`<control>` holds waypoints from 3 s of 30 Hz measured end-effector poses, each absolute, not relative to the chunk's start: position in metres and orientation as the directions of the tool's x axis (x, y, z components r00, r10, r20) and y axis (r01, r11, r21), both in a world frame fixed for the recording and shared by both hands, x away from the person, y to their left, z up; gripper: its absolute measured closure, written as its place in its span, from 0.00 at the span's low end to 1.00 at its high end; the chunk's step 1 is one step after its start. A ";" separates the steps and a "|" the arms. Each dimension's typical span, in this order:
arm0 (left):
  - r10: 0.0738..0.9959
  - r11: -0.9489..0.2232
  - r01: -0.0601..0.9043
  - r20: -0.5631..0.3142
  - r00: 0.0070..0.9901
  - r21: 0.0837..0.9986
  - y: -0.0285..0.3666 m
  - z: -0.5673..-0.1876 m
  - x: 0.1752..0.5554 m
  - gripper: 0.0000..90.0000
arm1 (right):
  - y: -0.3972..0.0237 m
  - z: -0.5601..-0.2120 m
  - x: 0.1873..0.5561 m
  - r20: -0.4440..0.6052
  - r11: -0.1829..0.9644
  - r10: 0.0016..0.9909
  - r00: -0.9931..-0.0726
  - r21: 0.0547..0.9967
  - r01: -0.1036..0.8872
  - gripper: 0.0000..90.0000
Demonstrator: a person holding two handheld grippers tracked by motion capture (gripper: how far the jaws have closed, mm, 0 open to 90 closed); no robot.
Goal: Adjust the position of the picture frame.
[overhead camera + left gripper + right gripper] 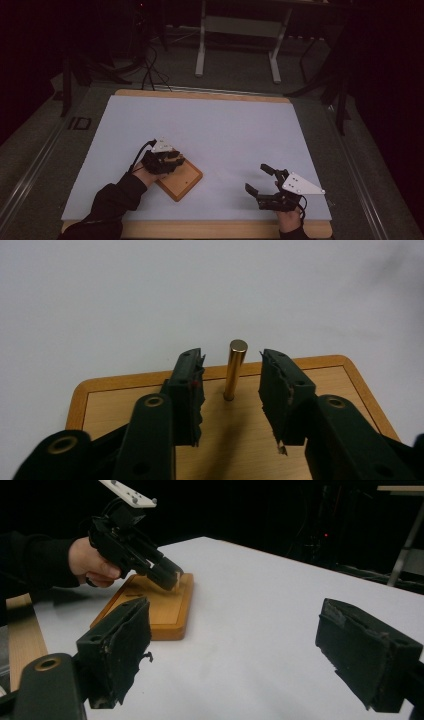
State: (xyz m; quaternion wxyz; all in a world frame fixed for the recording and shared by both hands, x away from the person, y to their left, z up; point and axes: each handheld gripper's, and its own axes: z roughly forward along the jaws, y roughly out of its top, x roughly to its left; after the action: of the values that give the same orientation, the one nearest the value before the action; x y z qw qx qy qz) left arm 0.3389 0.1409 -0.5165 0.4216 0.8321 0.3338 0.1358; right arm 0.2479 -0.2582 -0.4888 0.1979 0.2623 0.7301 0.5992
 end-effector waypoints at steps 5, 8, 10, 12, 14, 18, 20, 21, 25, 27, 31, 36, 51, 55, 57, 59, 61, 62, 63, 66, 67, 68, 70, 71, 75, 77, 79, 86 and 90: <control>0.666 -0.417 0.451 -0.072 0.743 0.790 0.140 -0.518 0.341 0.74 | -0.258 -0.489 0.248 0.025 0.144 0.620 -0.784 0.979 0.146 0.16; 0.665 -0.431 0.451 -0.063 0.744 0.782 0.138 -0.519 0.342 0.77 | -0.258 -0.489 0.248 0.026 0.144 0.620 -0.784 0.979 0.147 0.16; 0.665 -0.432 0.457 -0.068 0.744 0.777 0.137 -0.520 0.343 0.80 | -0.258 -0.489 0.248 0.028 0.144 0.620 -0.784 0.978 0.149 0.16; 0.666 -0.439 0.460 -0.064 0.743 0.771 0.136 -0.521 0.344 0.82 | -0.258 -0.489 0.248 0.029 0.143 0.619 -0.785 0.978 0.149 0.16; 0.663 -0.441 0.465 -0.071 0.746 0.768 0.135 -0.522 0.346 0.86 | -0.258 -0.489 0.248 0.028 0.144 0.620 -0.784 0.978 0.148 0.16; 0.655 -0.465 0.457 -0.053 0.754 0.758 0.132 -0.524 0.345 0.90 | -0.259 -0.489 0.248 0.030 0.143 0.619 -0.785 0.978 0.150 0.16; 0.658 -0.458 0.466 -0.064 0.750 0.757 0.132 -0.524 0.346 0.92 | -0.259 -0.489 0.248 0.032 0.143 0.618 -0.786 0.978 0.152 0.16; 0.662 -0.449 0.471 -0.070 0.746 0.759 0.132 -0.524 0.347 0.92 | -0.258 -0.489 0.248 0.033 0.142 0.615 -0.787 0.978 0.152 0.16; 0.670 -0.431 0.470 -0.077 0.739 0.770 0.133 -0.526 0.346 0.94 | -0.257 -0.490 0.248 0.028 0.150 0.610 -0.792 0.977 0.150 0.16; 0.670 -0.430 0.467 -0.073 0.738 0.773 0.133 -0.527 0.346 0.94 | -0.256 -0.490 0.248 0.028 0.150 0.610 -0.792 0.977 0.150 0.16; 0.679 -0.412 0.481 -0.091 0.728 0.774 0.134 -0.526 0.345 0.94 | -0.256 -0.490 0.248 0.031 0.146 0.603 -0.797 0.978 0.149 0.16; 0.669 -0.427 0.474 -0.083 0.738 0.770 0.134 -0.525 0.344 0.95 | -0.255 -0.490 0.248 0.027 0.151 0.599 -0.801 0.978 0.145 0.16; 0.647 -0.411 0.413 -0.059 0.760 0.813 0.139 -0.495 0.335 0.95 | -0.256 -0.490 0.249 0.034 0.149 0.599 -0.800 0.977 0.153 0.16; 0.639 -0.396 0.404 -0.069 0.766 0.824 0.138 -0.487 0.333 0.95 | -0.256 -0.490 0.249 0.042 0.144 0.600 -0.799 0.977 0.159 0.16; 0.627 -0.390 0.383 -0.063 0.777 0.837 0.135 -0.478 0.331 0.95 | -0.256 -0.490 0.249 0.042 0.143 0.600 -0.799 0.977 0.159 0.16; 0.627 -0.387 0.378 -0.060 0.777 0.841 0.133 -0.475 0.330 0.95 | -0.257 -0.490 0.249 0.043 0.143 0.599 -0.799 0.977 0.159 0.16; 0.619 -0.380 0.360 -0.056 0.784 0.852 0.128 -0.467 0.331 0.95 | -0.257 -0.490 0.249 0.043 0.142 0.600 -0.799 0.977 0.159 0.16; 0.616 -0.376 0.354 -0.054 0.786 0.856 0.125 -0.464 0.331 0.95 | -0.257 -0.490 0.249 0.042 0.141 0.600 -0.799 0.977 0.158 0.16; 0.611 -0.376 0.347 -0.052 0.790 0.859 0.123 -0.461 0.331 0.95 | -0.257 -0.490 0.249 0.042 0.140 0.600 -0.799 0.978 0.157 0.16; 0.601 -0.378 0.328 -0.041 0.799 0.866 0.115 -0.454 0.333 0.95 | -0.258 -0.490 0.249 0.041 0.138 0.602 -0.798 0.978 0.155 0.16; 0.598 -0.378 0.325 -0.039 0.801 0.867 0.112 -0.453 0.334 0.95 | -0.258 -0.490 0.249 0.041 0.138 0.602 -0.798 0.978 0.155 0.16; 0.597 -0.375 0.323 -0.040 0.801 0.869 0.109 -0.451 0.335 0.95 | -0.258 -0.490 0.249 0.043 0.137 0.603 -0.797 0.978 0.157 0.16; 0.594 -0.378 0.315 -0.033 0.803 0.871 0.104 -0.449 0.337 0.95 | -0.258 -0.490 0.249 0.047 0.134 0.603 -0.796 0.978 0.159 0.16; 0.592 -0.385 0.311 -0.026 0.806 0.869 0.101 -0.448 0.338 0.95 | -0.259 -0.490 0.249 0.046 0.134 0.603 -0.797 0.978 0.157 0.16; 0.588 -0.382 0.310 -0.029 0.808 0.870 0.096 -0.448 0.341 0.95 | -0.259 -0.489 0.249 0.044 0.132 0.604 -0.796 0.979 0.154 0.16; 0.581 -0.393 0.311 -0.029 0.814 0.865 0.085 -0.449 0.346 0.95 | -0.260 -0.489 0.249 0.043 0.130 0.605 -0.795 0.980 0.152 0.16; 0.575 -0.399 0.311 -0.029 0.818 0.863 0.080 -0.451 0.349 0.95 | -0.261 -0.488 0.249 0.045 0.127 0.608 -0.793 0.980 0.153 0.16; 0.574 -0.384 0.332 -0.059 0.817 0.862 0.072 -0.457 0.359 0.95 | -0.263 -0.487 0.249 0.041 0.128 0.609 -0.792 0.980 0.149 0.16; 0.567 -0.398 0.332 -0.055 0.822 0.855 0.063 -0.463 0.364 0.95 | -0.265 -0.486 0.248 0.039 0.122 0.616 -0.787 0.982 0.144 0.16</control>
State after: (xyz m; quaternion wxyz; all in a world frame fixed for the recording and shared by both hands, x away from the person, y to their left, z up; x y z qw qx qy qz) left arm 0.3640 0.0627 -0.4627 0.4764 0.8269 0.2720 0.1235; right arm 0.2479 -0.2648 -0.4860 0.1936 0.2626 0.7235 0.6083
